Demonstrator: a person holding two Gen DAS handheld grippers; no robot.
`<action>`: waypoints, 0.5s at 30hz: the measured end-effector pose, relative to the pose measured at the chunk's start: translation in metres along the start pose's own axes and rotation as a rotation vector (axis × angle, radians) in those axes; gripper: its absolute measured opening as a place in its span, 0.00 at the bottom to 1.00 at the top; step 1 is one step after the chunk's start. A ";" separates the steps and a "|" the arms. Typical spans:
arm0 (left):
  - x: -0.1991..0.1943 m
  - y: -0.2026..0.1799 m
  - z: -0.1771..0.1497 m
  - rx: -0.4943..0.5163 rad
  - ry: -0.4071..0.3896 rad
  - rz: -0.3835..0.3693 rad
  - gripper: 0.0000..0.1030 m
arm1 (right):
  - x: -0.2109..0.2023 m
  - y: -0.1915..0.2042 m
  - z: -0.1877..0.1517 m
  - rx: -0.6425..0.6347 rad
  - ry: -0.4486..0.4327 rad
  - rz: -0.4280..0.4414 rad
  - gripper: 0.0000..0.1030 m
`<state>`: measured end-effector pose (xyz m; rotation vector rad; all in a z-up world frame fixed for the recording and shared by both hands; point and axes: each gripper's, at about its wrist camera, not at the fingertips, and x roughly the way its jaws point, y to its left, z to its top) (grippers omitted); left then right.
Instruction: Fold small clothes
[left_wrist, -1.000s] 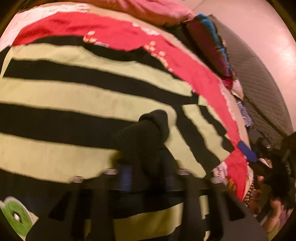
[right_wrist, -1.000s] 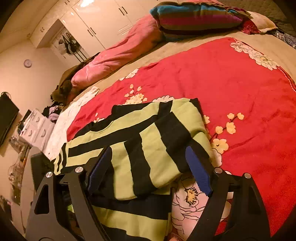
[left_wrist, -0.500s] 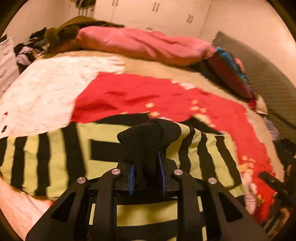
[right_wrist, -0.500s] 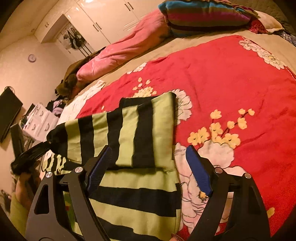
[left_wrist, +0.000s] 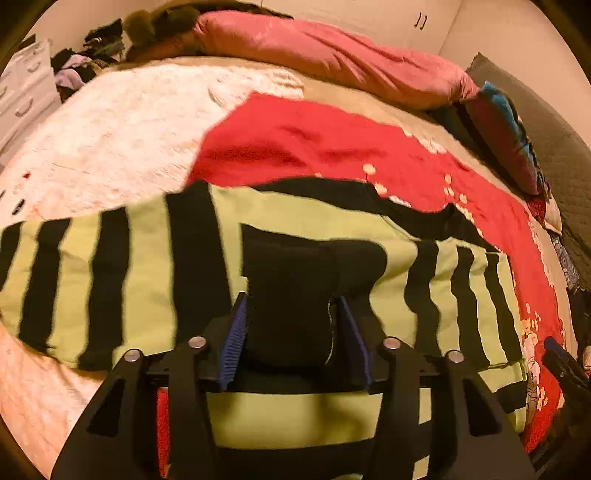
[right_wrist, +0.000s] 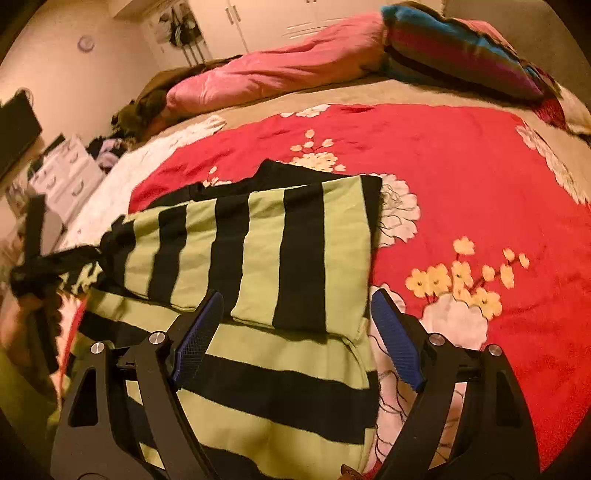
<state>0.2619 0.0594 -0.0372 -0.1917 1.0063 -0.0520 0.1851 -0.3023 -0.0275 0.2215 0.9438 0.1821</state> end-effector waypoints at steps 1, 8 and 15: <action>-0.009 0.003 0.001 -0.003 -0.024 0.013 0.49 | 0.002 0.003 0.001 -0.012 0.006 0.003 0.73; -0.048 -0.004 0.004 0.011 -0.116 -0.013 0.47 | 0.014 0.013 0.007 -0.042 0.025 -0.001 0.73; -0.010 -0.061 -0.001 0.143 -0.033 -0.064 0.47 | 0.029 0.016 0.021 -0.049 0.043 -0.017 0.72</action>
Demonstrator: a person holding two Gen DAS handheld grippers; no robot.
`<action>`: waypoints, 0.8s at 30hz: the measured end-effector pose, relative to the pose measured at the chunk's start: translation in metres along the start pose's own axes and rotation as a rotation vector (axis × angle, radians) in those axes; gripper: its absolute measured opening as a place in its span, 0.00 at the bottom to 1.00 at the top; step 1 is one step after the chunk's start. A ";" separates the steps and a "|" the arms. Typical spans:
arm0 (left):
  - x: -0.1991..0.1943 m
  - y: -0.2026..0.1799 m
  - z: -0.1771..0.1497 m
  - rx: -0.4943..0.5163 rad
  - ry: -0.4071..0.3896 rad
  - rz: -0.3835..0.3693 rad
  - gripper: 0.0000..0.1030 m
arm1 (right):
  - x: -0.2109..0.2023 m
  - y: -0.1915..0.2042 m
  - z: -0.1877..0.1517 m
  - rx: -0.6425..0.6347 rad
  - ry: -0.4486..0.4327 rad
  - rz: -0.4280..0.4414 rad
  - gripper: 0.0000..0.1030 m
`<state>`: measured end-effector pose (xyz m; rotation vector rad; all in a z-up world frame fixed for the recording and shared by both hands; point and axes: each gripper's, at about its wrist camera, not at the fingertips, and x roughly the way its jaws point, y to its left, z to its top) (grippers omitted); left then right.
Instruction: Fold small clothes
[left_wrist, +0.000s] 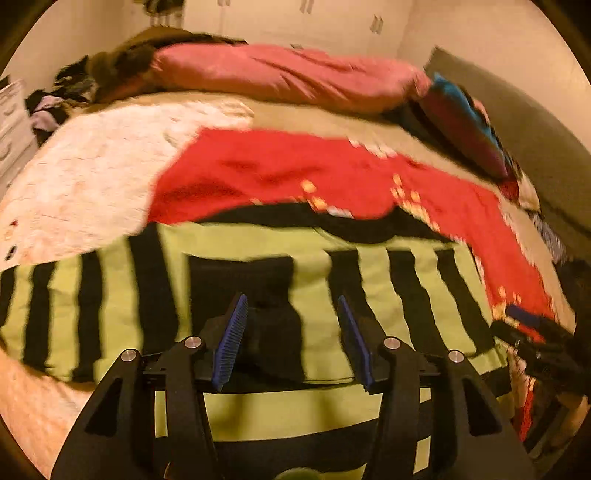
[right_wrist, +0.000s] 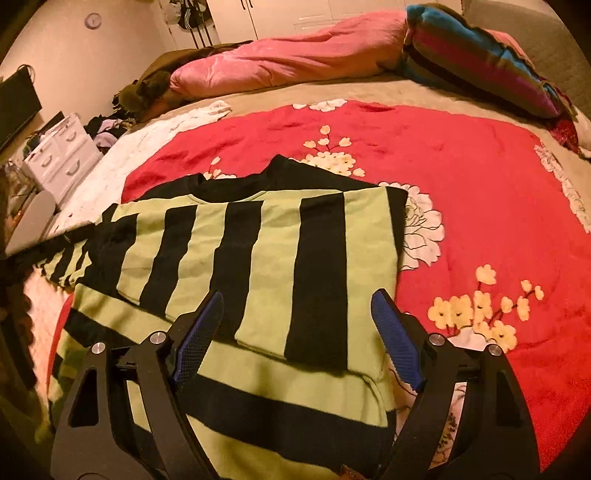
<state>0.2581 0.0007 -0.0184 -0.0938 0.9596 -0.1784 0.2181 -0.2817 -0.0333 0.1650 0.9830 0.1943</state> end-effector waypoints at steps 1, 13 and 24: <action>0.012 -0.003 -0.002 0.012 0.028 0.015 0.47 | 0.003 0.000 0.001 0.004 0.008 0.005 0.72; 0.051 0.018 -0.019 -0.051 0.103 0.047 0.55 | 0.045 -0.013 -0.016 0.045 0.148 -0.009 0.70; 0.011 0.007 -0.021 -0.070 0.021 0.017 0.79 | 0.006 -0.012 -0.015 0.079 0.061 0.042 0.76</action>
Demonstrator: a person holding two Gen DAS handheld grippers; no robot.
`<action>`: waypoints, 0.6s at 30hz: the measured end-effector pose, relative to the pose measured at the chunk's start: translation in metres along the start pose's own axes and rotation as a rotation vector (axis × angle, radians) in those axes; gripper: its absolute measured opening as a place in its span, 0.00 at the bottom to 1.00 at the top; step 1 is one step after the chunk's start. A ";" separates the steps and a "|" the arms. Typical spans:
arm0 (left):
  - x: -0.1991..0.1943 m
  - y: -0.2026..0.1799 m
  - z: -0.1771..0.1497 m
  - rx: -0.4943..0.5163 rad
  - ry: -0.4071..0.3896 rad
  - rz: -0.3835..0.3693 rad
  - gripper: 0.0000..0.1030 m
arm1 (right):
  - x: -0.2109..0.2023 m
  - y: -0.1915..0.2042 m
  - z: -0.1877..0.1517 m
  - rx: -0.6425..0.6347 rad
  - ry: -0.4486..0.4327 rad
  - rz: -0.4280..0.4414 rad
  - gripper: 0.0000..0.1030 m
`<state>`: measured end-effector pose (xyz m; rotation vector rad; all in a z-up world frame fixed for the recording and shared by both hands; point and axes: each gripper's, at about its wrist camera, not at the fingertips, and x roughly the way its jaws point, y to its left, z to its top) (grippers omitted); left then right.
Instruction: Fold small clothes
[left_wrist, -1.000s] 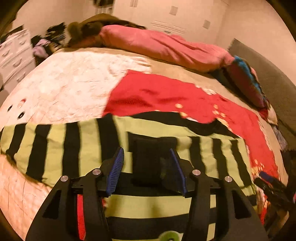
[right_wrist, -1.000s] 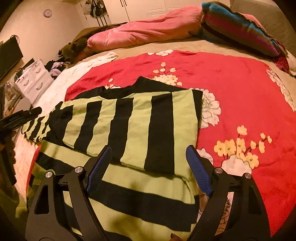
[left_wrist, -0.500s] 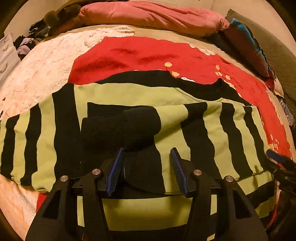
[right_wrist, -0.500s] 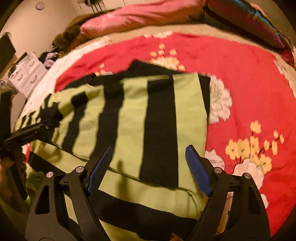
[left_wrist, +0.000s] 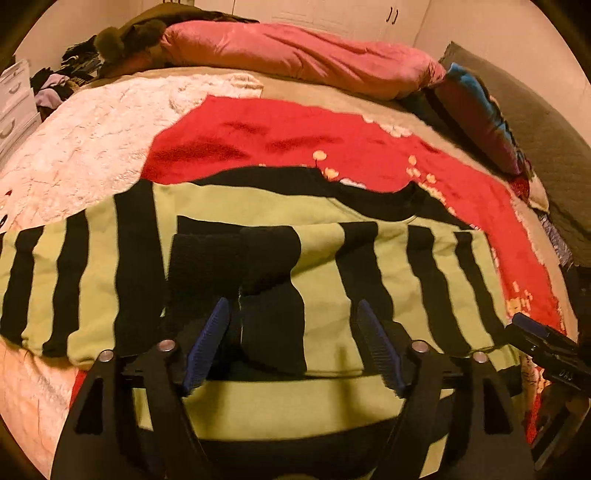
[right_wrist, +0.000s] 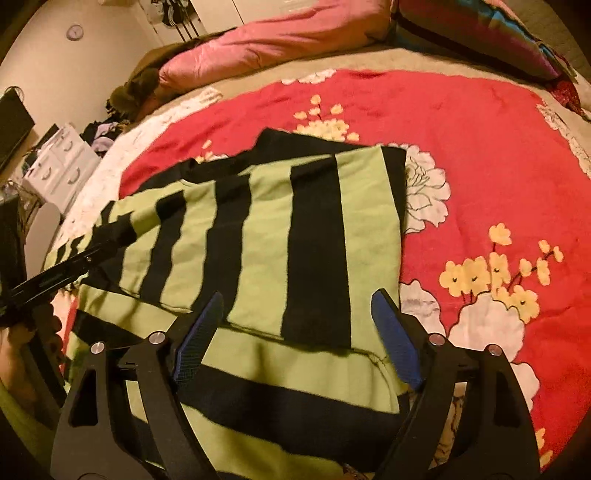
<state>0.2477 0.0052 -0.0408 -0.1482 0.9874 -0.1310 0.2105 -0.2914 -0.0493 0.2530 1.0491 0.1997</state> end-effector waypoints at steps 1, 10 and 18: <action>-0.005 0.000 -0.001 -0.004 -0.006 0.002 0.81 | -0.003 0.001 0.001 -0.003 -0.007 -0.001 0.77; -0.046 0.010 -0.008 -0.030 -0.068 0.021 0.93 | -0.036 0.020 0.006 -0.032 -0.091 0.017 0.89; -0.069 0.028 -0.016 -0.068 -0.080 0.030 0.93 | -0.047 0.042 0.001 -0.067 -0.108 0.033 0.91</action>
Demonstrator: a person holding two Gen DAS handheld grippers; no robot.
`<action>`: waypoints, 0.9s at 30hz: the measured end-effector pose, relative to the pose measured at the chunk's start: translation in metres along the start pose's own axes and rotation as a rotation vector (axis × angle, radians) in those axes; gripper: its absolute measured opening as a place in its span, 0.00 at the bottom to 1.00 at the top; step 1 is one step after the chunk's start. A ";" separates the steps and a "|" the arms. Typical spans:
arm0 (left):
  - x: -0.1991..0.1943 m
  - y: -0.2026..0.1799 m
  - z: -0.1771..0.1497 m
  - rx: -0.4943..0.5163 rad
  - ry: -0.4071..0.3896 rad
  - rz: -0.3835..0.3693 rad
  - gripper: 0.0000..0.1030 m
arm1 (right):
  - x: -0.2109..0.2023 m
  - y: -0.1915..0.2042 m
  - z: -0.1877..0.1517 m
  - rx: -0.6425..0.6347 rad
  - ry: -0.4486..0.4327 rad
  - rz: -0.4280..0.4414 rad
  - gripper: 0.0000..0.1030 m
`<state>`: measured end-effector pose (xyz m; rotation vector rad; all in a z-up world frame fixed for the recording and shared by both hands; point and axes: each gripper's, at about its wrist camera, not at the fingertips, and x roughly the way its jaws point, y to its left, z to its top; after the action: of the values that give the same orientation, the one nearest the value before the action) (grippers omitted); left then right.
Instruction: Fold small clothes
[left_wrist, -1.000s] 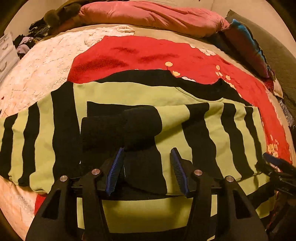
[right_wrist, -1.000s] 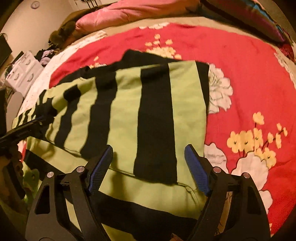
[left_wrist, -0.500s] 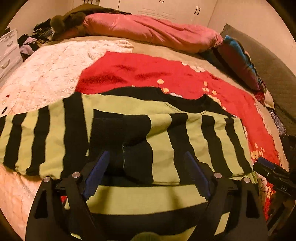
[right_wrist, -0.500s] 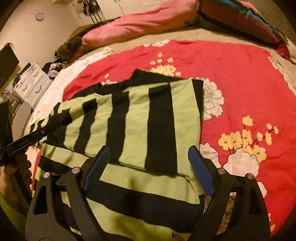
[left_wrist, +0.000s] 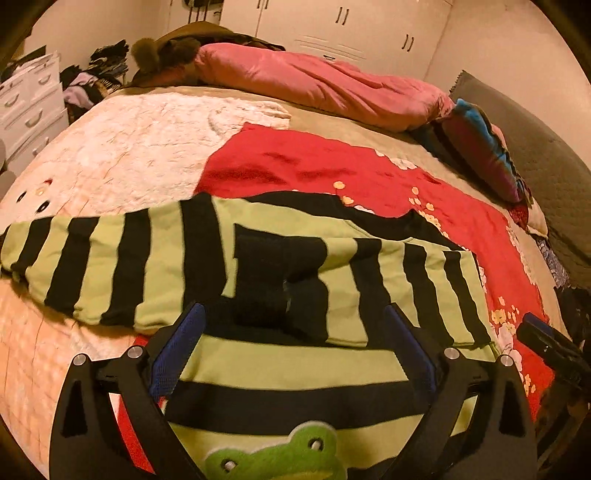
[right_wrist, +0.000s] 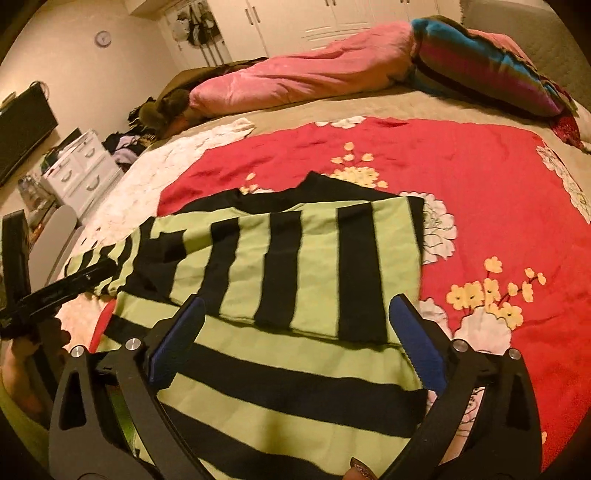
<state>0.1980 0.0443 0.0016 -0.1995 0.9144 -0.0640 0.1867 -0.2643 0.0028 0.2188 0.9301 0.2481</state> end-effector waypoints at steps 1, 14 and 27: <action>-0.003 0.005 -0.002 -0.003 0.001 0.008 0.93 | 0.000 0.004 0.000 -0.007 0.001 0.001 0.91; -0.029 0.081 -0.007 -0.164 -0.029 0.055 0.94 | 0.002 0.067 -0.010 -0.116 0.032 0.056 0.91; -0.041 0.182 -0.018 -0.397 -0.075 0.099 0.94 | 0.019 0.138 -0.026 -0.229 0.113 0.100 0.91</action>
<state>0.1533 0.2256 -0.0130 -0.5216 0.8539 0.2175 0.1603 -0.1256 0.0132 0.0401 0.9955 0.4607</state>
